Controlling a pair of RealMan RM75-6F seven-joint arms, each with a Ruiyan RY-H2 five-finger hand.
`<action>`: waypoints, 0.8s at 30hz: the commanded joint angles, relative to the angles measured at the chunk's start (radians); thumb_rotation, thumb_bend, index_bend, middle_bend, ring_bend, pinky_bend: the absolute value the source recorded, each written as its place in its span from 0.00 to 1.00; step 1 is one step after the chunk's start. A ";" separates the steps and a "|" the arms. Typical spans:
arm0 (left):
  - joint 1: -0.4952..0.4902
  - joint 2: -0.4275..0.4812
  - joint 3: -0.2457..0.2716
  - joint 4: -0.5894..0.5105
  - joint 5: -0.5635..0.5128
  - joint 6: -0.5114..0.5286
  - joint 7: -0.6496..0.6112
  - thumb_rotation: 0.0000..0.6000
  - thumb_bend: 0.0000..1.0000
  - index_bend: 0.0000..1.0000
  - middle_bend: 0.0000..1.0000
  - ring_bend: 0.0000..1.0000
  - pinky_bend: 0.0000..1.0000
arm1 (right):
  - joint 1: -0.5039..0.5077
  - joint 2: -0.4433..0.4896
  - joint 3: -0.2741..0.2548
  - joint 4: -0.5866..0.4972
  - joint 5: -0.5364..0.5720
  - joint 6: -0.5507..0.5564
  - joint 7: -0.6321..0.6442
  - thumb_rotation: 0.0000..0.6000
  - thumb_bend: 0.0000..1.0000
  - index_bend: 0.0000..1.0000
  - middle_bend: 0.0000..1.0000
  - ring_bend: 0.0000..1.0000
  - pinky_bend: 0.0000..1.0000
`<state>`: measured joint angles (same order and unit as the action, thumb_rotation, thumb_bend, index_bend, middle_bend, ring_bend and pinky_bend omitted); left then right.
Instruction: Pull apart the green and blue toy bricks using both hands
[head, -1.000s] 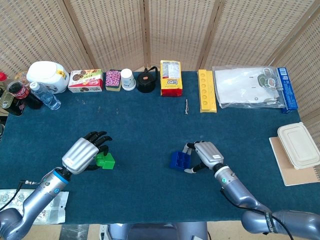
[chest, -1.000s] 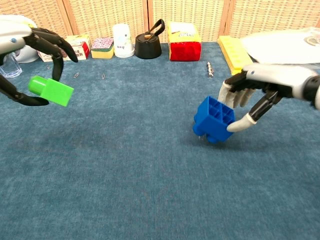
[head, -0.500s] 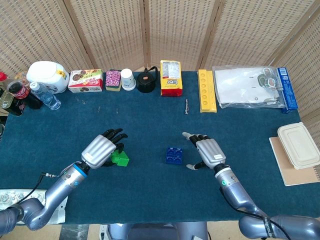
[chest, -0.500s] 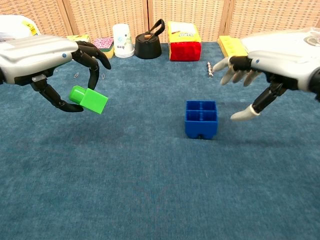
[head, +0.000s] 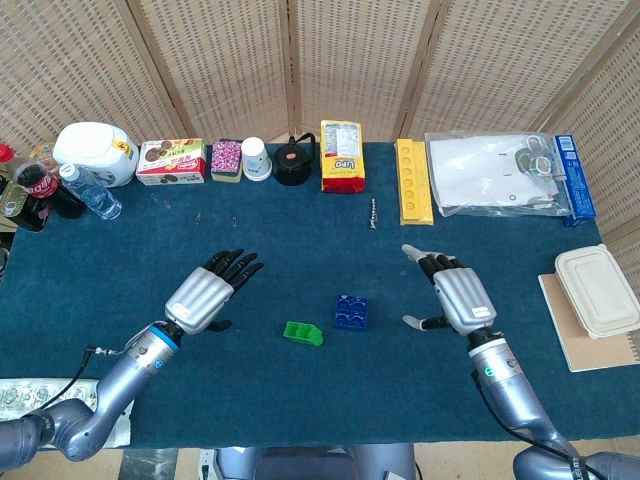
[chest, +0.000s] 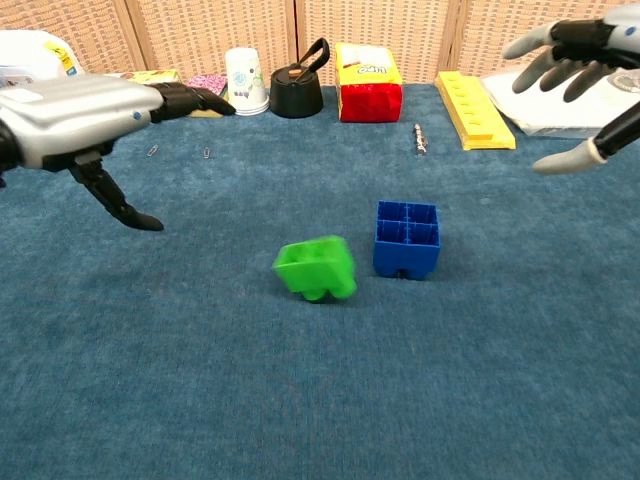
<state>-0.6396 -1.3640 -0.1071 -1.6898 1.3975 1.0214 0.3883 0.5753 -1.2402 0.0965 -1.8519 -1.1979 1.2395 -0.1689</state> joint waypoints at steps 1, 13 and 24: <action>0.039 0.043 0.006 -0.036 0.003 0.058 -0.020 1.00 0.10 0.07 0.06 0.00 0.14 | -0.031 0.006 0.010 0.036 -0.017 0.028 0.047 0.86 0.19 0.11 0.23 0.21 0.22; 0.277 0.221 0.104 -0.095 0.120 0.373 -0.196 1.00 0.10 0.07 0.06 0.00 0.14 | -0.112 -0.028 0.043 0.193 -0.012 0.116 0.051 0.86 0.19 0.18 0.25 0.21 0.22; 0.503 0.269 0.158 0.011 0.106 0.608 -0.368 1.00 0.10 0.07 0.06 0.00 0.14 | -0.203 -0.015 0.026 0.199 -0.038 0.199 0.002 0.86 0.19 0.22 0.26 0.21 0.21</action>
<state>-0.1741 -1.1052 0.0406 -1.7082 1.5167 1.5946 0.0587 0.3863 -1.2626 0.1310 -1.6437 -1.2286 1.4289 -0.1574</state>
